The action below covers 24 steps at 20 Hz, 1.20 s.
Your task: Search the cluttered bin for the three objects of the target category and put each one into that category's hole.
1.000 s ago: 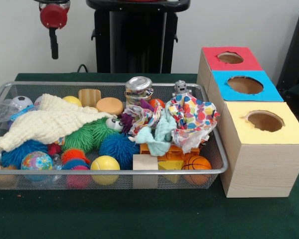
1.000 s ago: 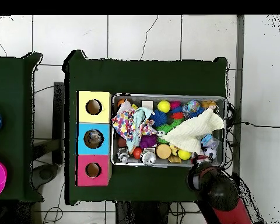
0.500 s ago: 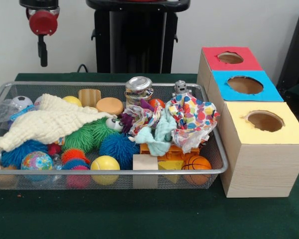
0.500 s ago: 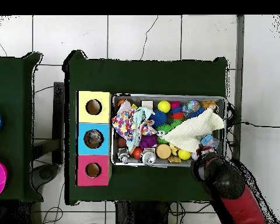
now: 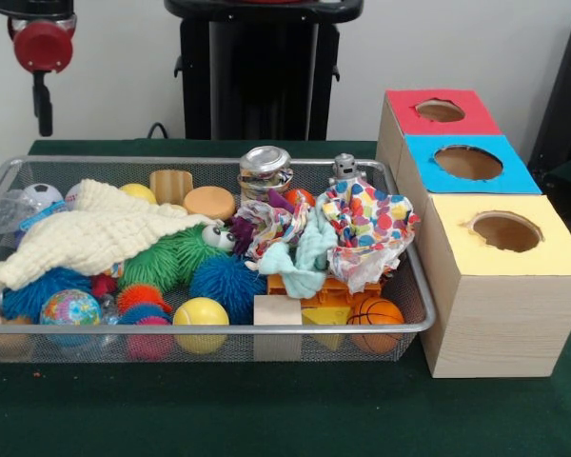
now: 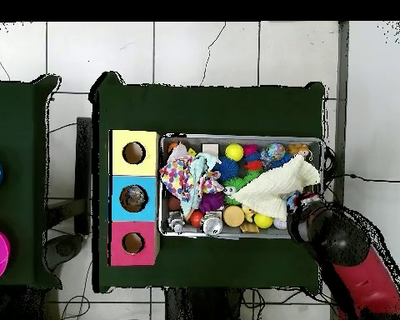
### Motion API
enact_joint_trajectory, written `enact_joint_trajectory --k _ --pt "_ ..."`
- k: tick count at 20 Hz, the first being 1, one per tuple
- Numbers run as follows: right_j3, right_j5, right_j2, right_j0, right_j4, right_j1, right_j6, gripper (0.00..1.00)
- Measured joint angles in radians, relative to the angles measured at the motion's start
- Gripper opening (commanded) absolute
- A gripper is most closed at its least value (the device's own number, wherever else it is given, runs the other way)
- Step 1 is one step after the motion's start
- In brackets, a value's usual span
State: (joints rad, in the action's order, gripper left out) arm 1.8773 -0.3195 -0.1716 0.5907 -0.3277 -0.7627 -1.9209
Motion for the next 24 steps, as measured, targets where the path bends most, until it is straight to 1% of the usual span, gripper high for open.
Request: enact_joint_trajectory --k 6,7,10,14,18,24 --pt "-0.043 0.000 0.001 0.022 0.000 0.009 0.000 1.00" --pt "-0.060 0.000 0.001 0.030 0.000 0.018 0.000 1.00" --pt "-0.073 0.000 0.001 0.037 0.000 0.028 0.000 1.00" --pt "-0.111 0.000 0.002 0.044 0.000 0.060 0.000 1.00" --pt "-0.126 0.000 0.004 0.043 0.000 0.076 0.000 1.00" --pt "-0.127 0.010 0.007 0.043 0.001 0.091 0.000 1.00"
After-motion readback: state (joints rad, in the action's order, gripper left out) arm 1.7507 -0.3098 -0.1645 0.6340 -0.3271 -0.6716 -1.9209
